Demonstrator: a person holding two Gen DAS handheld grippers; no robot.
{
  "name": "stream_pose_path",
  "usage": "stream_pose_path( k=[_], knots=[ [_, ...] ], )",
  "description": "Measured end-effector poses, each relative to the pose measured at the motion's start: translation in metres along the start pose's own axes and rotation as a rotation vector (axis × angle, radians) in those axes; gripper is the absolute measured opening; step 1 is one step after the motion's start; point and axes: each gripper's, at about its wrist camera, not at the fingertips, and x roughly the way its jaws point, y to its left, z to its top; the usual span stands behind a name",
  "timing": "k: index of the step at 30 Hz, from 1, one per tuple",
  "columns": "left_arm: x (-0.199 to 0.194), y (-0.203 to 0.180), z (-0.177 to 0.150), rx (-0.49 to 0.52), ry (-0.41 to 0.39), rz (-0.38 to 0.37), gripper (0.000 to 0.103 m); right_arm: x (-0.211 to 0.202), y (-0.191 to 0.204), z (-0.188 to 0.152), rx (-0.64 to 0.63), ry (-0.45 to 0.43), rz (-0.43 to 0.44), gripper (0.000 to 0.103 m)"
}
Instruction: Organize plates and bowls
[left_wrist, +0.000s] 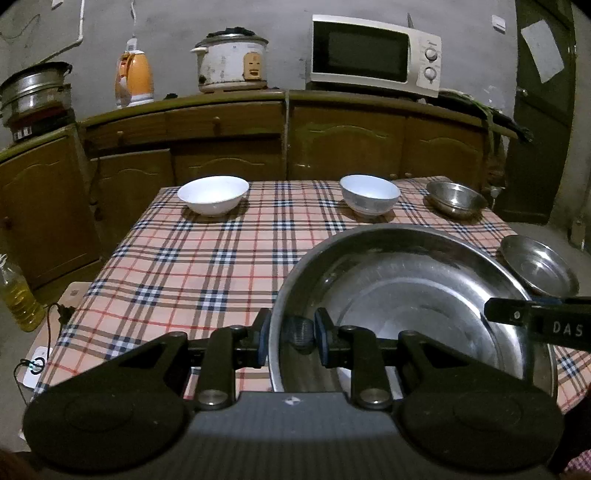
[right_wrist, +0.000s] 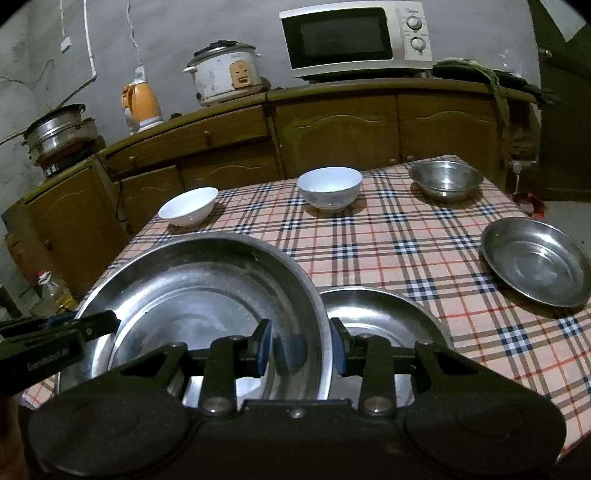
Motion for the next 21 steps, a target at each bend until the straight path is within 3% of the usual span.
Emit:
stream_pose_path(
  k=[21],
  knots=[
    [0.011, -0.017, -0.001, 0.033, 0.013, -0.033, 0.026, 0.001, -0.021, -0.004, 0.033, 0.007, -0.04, 0.042]
  ],
)
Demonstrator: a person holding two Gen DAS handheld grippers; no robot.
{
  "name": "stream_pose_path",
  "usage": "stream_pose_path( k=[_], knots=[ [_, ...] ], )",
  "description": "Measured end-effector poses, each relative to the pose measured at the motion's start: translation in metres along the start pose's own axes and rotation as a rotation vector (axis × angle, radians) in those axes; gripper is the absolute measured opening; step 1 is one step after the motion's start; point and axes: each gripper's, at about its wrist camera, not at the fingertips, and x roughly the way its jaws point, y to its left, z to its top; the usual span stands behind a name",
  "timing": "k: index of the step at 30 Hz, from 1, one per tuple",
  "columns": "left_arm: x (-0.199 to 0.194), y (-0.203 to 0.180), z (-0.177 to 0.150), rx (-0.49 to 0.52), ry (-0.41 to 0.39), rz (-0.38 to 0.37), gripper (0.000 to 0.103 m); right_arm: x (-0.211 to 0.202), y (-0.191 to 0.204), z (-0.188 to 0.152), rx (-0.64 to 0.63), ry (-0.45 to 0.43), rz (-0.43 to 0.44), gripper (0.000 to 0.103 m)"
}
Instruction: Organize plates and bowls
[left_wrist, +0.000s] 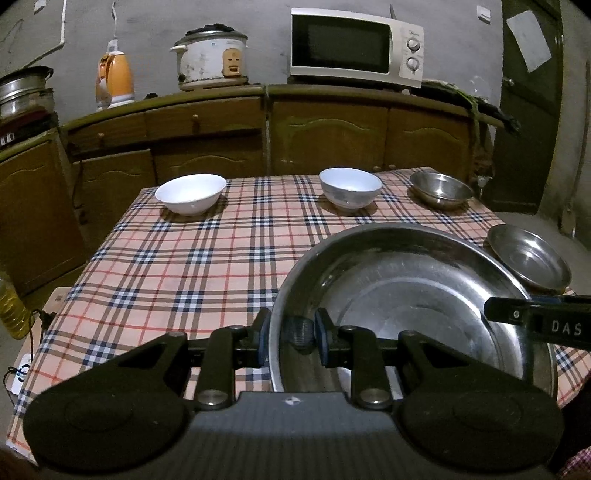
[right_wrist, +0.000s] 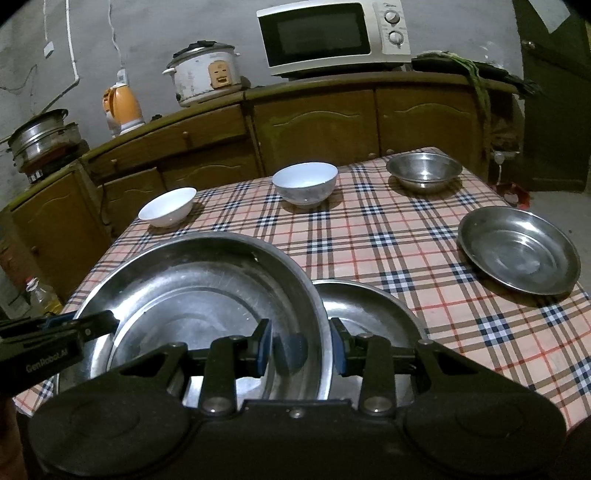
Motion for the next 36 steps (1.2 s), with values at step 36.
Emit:
stream_pose_path(
  k=[36],
  knots=[
    [0.042, -0.036, -0.009, 0.065, 0.105, -0.085, 0.026, 0.018, -0.051, -0.018, 0.086, 0.065, -0.085, 0.042]
  ],
)
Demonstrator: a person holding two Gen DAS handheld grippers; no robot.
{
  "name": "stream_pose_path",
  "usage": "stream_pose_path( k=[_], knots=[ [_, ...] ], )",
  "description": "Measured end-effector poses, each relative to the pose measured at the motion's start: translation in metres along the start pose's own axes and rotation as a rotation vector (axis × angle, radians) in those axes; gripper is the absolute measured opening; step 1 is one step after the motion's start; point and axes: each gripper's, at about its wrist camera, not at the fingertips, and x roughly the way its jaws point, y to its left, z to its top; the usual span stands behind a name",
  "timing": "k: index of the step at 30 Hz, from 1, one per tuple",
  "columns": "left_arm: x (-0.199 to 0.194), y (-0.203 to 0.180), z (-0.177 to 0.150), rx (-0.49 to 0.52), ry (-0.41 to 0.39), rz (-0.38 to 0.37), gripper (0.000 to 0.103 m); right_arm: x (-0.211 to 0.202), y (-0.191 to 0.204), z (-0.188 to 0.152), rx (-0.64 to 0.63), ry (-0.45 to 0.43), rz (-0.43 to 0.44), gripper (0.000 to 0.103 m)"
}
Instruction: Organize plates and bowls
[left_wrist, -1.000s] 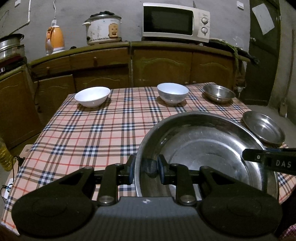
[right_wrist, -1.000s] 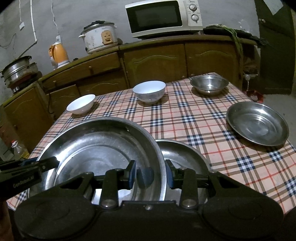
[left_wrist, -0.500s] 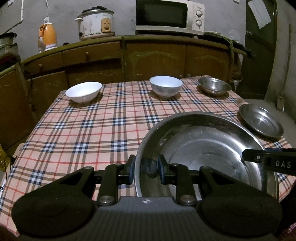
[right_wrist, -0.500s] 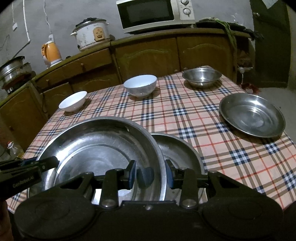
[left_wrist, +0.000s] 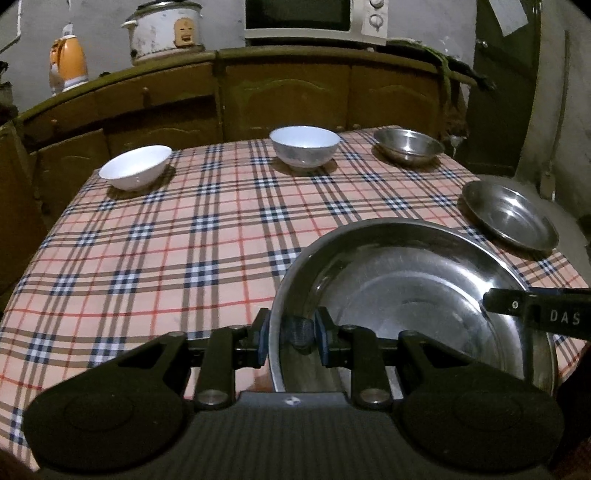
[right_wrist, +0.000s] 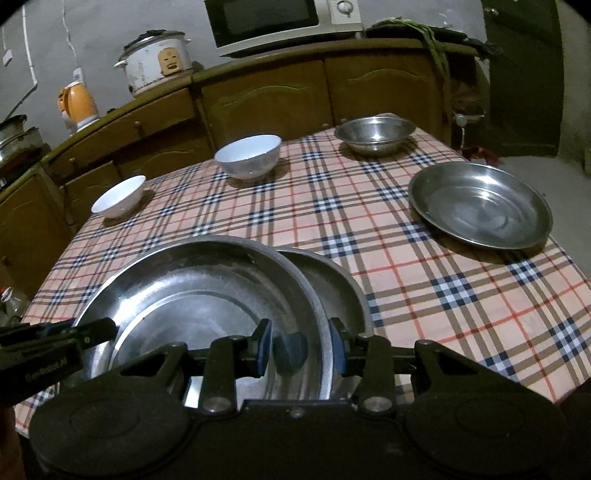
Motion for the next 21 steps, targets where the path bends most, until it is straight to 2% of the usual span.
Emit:
stream_pose_path(
  k=[21],
  knots=[
    [0.035, -0.028, 0.001, 0.03, 0.06, -0.042, 0.027, 0.018, -0.036, 0.001, 0.082, 0.02, -0.064, 0.042]
  ],
)
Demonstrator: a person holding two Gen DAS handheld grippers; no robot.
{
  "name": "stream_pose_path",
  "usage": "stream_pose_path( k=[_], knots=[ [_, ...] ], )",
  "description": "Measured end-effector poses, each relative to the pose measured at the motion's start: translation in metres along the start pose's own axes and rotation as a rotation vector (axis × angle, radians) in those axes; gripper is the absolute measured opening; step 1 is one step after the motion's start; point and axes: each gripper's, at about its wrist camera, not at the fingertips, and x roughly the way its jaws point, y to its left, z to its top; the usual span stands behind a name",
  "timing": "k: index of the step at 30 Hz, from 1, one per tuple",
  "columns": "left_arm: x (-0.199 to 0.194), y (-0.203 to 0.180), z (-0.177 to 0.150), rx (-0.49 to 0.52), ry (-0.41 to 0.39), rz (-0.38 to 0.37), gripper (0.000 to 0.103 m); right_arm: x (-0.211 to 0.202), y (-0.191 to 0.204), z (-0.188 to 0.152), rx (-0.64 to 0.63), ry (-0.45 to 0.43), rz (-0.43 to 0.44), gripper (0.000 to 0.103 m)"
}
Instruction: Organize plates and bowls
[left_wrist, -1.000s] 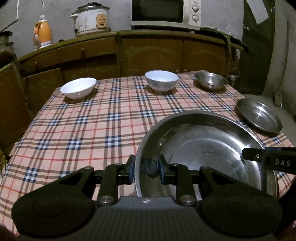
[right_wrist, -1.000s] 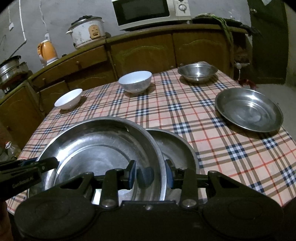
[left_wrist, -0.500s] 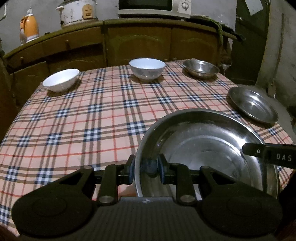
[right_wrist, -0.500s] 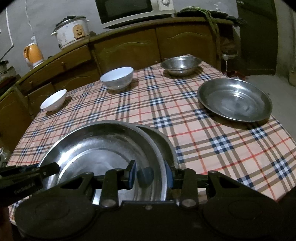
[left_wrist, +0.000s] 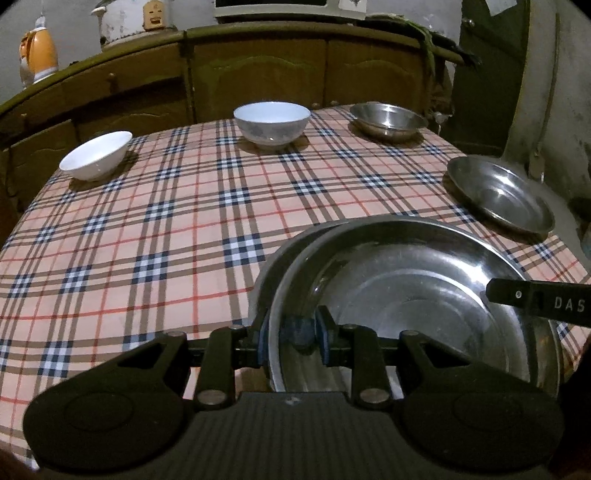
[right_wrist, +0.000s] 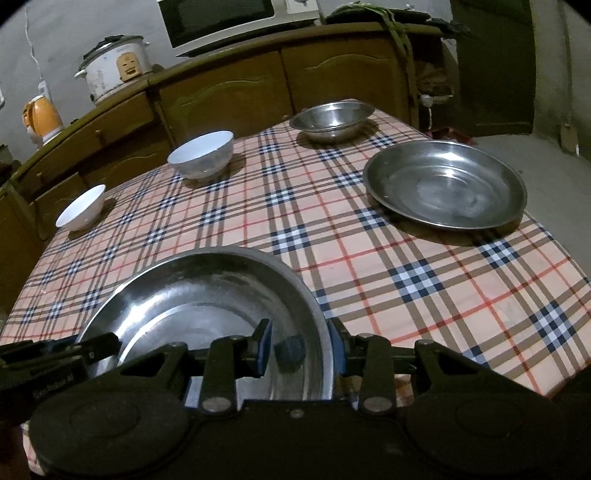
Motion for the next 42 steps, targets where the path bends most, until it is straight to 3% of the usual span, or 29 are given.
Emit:
stream_pose_path(
  k=[17, 27, 33, 35, 39, 42],
  knots=[
    [0.013, -0.001, -0.002, -0.002, 0.012, 0.014, 0.027, 0.015, -0.001, 0.002, -0.035, -0.018, -0.011, 0.042],
    [0.014, 0.001, -0.003, -0.019, 0.011, -0.001, 0.034, 0.025, -0.003, 0.002, -0.021, -0.021, 0.008, 0.042],
    [0.008, 0.004, -0.002, -0.032, -0.005, -0.007, 0.046, 0.029, 0.0, 0.004, -0.037, -0.041, 0.031, 0.042],
    [0.005, 0.004, -0.001, -0.029, -0.019, 0.005, 0.056, 0.03, 0.003, 0.006, -0.055, -0.056, 0.033, 0.043],
    [0.001, 0.01, 0.0, -0.045, -0.028, 0.022, 0.057, 0.032, 0.005, 0.009, -0.071, -0.078, 0.031, 0.043],
    [-0.003, 0.015, 0.0, -0.063, -0.033, 0.029, 0.057, 0.026, 0.004, 0.008, -0.084, -0.09, 0.021, 0.051]
  ],
)
